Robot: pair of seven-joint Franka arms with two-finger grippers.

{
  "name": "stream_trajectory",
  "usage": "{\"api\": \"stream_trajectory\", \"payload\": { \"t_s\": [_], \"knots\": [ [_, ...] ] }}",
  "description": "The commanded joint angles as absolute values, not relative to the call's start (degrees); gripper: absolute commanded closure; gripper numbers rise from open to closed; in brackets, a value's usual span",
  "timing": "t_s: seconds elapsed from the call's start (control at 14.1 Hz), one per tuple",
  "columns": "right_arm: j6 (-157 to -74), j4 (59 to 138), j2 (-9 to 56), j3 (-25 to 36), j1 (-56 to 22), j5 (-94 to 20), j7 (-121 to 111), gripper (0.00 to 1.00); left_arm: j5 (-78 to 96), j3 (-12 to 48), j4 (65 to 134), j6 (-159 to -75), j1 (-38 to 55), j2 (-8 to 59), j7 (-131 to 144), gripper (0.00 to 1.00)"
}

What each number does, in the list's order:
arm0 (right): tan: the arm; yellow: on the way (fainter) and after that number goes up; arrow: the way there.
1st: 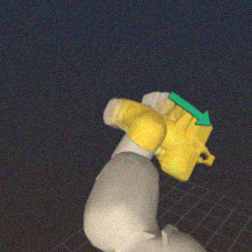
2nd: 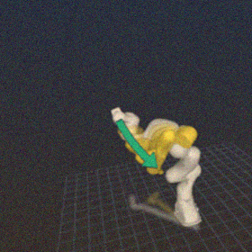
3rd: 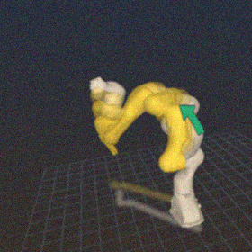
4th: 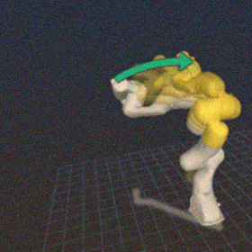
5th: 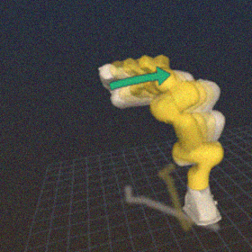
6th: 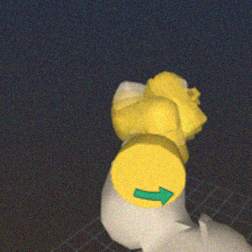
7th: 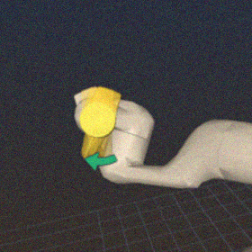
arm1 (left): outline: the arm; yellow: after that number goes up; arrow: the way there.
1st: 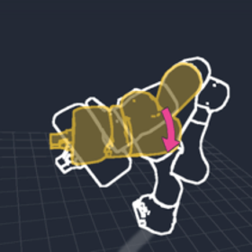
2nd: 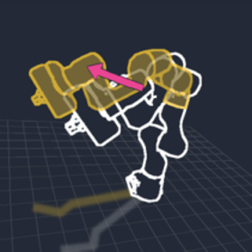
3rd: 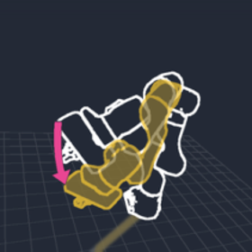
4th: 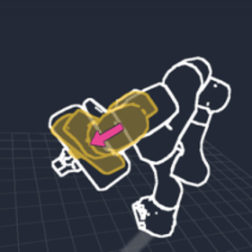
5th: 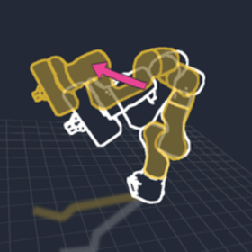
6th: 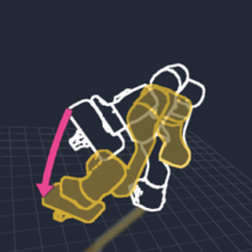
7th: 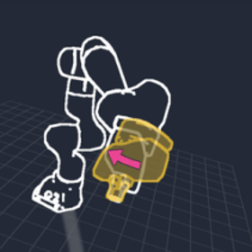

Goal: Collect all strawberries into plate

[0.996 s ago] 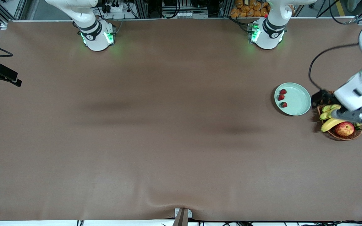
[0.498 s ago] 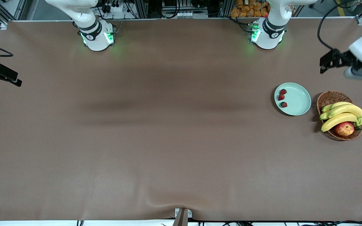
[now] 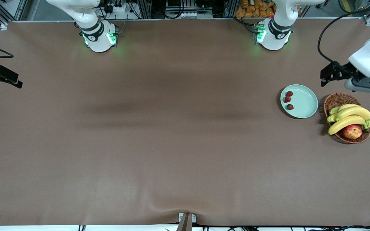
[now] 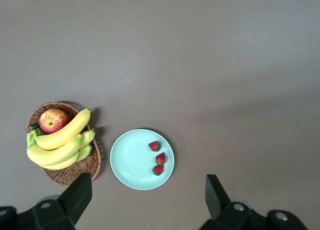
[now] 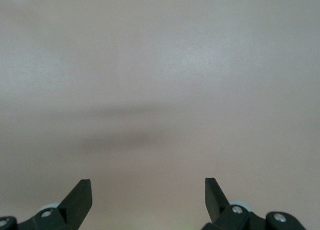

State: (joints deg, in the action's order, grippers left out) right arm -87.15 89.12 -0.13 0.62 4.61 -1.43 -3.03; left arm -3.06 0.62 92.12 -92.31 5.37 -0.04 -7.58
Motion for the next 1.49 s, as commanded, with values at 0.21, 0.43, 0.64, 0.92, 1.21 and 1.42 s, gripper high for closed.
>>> {"api": "stream_trajectory", "payload": {
  "t_s": [0.21, 0.43, 0.64, 0.92, 1.21, 1.42],
  "knots": [
    [-86.57, 88.51, 0.09, 0.35, 4.75, -1.49, -2.29, 0.0, -2.64, -0.97, 89.82, -91.85, 6.24, 0.88, -6.68, 0.0],
    [-86.57, 88.51, 0.09, 0.35, 4.75, -1.49, -2.29, 0.0, -2.55, -1.32, 89.82, -91.85, 6.24, 1.05, -6.77, 0.0],
    [-86.57, 88.51, 0.09, 0.35, 4.75, -1.49, -2.29, 0.0, -2.55, -1.32, 89.82, -91.85, 6.15, 1.14, -6.86, 0.0],
    [-86.57, 88.51, 0.09, 0.35, 4.75, -1.49, -2.29, 0.0, -2.37, -1.93, 89.91, -91.85, 6.15, 1.23, -6.77, 0.0],
    [-86.57, 88.51, 0.09, 0.35, 4.75, -1.49, -2.29, 0.0, -2.02, -1.76, 89.83, -91.85, 5.01, 1.41, -6.59, 0.0],
    [-86.57, 88.51, 0.09, 0.35, 4.75, -1.49, -2.29, 0.0, -2.29, -1.76, 89.82, -91.85, 5.01, 1.41, -6.59, 0.0]
  ]
}}
